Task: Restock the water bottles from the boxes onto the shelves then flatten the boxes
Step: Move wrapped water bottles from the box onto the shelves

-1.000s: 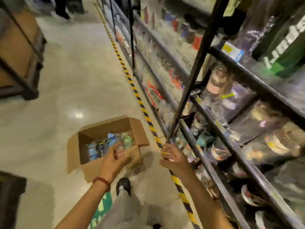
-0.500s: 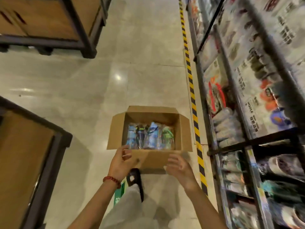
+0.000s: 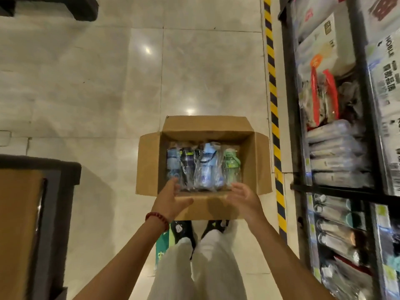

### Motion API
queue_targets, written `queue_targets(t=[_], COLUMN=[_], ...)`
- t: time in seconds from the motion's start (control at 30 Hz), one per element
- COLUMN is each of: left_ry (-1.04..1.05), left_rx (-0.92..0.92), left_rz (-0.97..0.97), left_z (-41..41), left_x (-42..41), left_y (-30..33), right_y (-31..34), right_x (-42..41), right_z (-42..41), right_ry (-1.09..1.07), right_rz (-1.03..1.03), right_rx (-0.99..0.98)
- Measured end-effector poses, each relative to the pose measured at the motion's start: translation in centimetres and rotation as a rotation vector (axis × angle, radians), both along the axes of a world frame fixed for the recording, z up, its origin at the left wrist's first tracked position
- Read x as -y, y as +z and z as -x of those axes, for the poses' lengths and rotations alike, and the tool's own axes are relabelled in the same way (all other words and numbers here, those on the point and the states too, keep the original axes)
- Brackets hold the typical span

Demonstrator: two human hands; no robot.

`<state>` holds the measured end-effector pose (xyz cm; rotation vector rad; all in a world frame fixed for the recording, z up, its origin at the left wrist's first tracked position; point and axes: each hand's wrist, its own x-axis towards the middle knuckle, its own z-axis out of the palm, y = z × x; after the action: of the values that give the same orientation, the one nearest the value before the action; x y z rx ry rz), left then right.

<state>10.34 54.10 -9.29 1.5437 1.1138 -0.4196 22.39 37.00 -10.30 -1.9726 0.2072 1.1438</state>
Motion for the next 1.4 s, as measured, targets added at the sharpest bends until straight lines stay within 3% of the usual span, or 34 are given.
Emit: queue_targets(t=[0.3,0.6,0.7,0.83,1.03,1.23,1.4], left_ry=[-0.115,-0.134,-0.113,-0.078,-0.13,-0.107,-0.1], left_rx=[-0.156,-0.294,-0.331,-0.343,-0.325,-0.375,-0.402], left_rz=[0.029,-0.101,-0.153,-0.118,-0.085,-0.228,-0.206], left_z=[-7.1,-11.9,-12.5,-12.9,-13.4,-14.0,-13.1], left_x=[1.0,2.8,3.0,3.7,4.5,6.2,5.3], left_y=[-17.8,-38.5,-42.7,-45.0,-45.4,-45.2,-43.7], right_y=[-18.0,-39.0,-44.0,-48.3,-50.5,-49.6,-46.2], right_x=[1.0,2.4,3.3,4.0,3.0,2.5,1.8], right_z=[-7.1,-12.5,-13.0,-12.2,-11.5,-11.7,-11.2], right_ry=[0.03,0.118,0.094,-0.016,0.049,0.051,0.034], right_rz=[0.107,0.254,0.301,0.301,0.446,0.491,0.465], right_rx=[-0.044,0.074,0.013,-0.01,0.126,0.111,0.043])
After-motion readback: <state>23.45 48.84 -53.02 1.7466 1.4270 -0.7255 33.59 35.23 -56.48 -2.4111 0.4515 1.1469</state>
